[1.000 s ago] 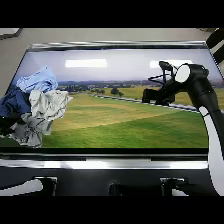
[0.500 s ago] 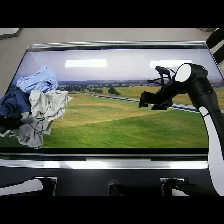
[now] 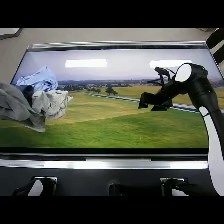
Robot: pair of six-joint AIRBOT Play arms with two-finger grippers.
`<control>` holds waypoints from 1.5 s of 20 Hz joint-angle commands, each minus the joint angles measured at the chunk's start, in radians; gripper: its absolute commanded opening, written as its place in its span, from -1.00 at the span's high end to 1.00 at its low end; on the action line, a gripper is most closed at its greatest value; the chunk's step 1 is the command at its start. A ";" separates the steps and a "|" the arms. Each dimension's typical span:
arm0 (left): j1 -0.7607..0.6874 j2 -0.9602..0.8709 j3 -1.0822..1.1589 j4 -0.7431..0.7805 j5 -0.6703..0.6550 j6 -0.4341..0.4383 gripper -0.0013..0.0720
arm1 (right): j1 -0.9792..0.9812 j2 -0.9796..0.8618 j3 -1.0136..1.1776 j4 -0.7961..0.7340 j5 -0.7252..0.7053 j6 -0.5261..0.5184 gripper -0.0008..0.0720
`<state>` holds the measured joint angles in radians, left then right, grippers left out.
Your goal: Fold the shirts.
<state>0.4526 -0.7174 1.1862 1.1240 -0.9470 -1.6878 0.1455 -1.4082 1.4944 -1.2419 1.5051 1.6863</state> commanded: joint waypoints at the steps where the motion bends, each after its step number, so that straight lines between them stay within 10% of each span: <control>1: -0.233 0.167 0.003 -0.106 0.026 -0.026 0.87 | 0.001 0.003 0.001 -0.001 0.015 -0.029 -0.88; 10: -0.990 -0.308 -0.028 -0.104 0.069 0.050 0.87 | 0.000 0.205 0.008 -0.418 0.010 -0.051 -0.90; 19: -1.329 -0.934 0.198 -0.182 0.121 0.050 0.86 | 0.000 0.332 0.008 -0.669 -0.018 -0.040 -0.88; 20: -1.324 -0.958 0.253 -0.179 0.094 0.067 0.60 | 0.000 0.326 0.008 -0.668 -0.029 -0.040 -0.88; 22: -1.280 -0.967 0.355 -0.121 0.008 0.107 -0.95 | 0.000 0.303 0.007 -0.658 -0.047 -0.039 -0.88; 30: -0.738 -0.755 0.326 0.264 -0.466 0.106 -0.97 | 0.000 0.229 -0.235 -0.048 0.049 -0.124 -0.98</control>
<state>-0.4808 -1.5597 1.5761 1.2816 -1.2762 -1.5848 0.1455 -1.1675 1.3739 -1.5681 1.5246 1.6165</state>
